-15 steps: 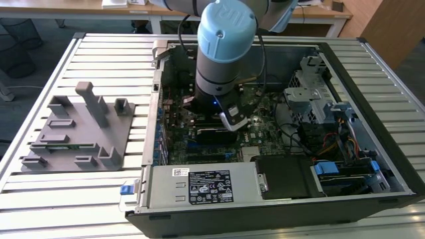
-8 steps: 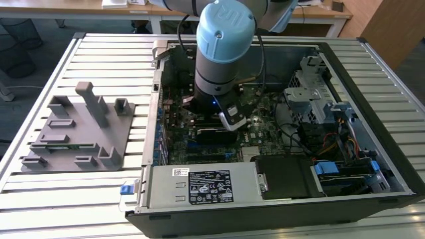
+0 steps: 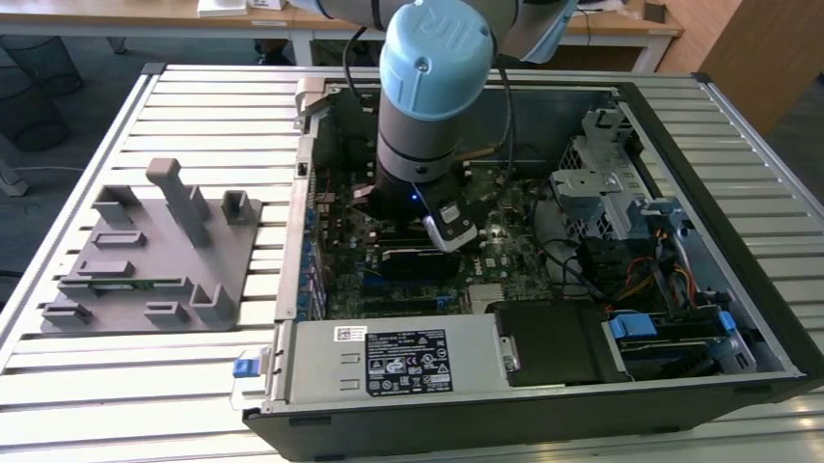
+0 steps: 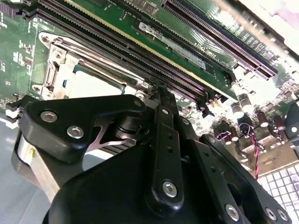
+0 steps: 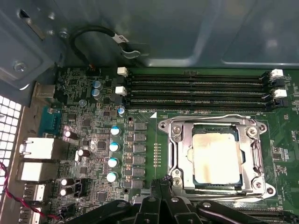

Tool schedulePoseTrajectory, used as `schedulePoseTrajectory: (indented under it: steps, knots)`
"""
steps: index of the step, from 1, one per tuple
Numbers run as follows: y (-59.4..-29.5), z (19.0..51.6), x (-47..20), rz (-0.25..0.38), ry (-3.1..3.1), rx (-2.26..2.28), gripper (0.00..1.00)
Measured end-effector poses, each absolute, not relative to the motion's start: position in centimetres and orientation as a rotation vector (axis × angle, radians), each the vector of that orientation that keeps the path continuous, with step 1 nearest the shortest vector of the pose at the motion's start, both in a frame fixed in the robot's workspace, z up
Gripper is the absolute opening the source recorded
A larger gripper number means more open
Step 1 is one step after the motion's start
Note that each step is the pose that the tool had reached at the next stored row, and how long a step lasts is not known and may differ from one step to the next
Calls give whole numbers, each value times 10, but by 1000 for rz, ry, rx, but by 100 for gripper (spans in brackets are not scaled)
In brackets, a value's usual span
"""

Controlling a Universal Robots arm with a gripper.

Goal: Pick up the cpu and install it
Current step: 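Install the second cpu locking lever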

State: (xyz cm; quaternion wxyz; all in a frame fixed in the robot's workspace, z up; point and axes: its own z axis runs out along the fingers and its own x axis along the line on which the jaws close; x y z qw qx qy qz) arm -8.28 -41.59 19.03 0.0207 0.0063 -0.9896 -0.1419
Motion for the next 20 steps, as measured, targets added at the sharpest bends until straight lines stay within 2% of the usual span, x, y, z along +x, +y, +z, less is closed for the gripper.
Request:
schedulePoseTrajectory:
  steps: [20]
  knots:
    - [-416,210,-83,-441,-3069,19,11]
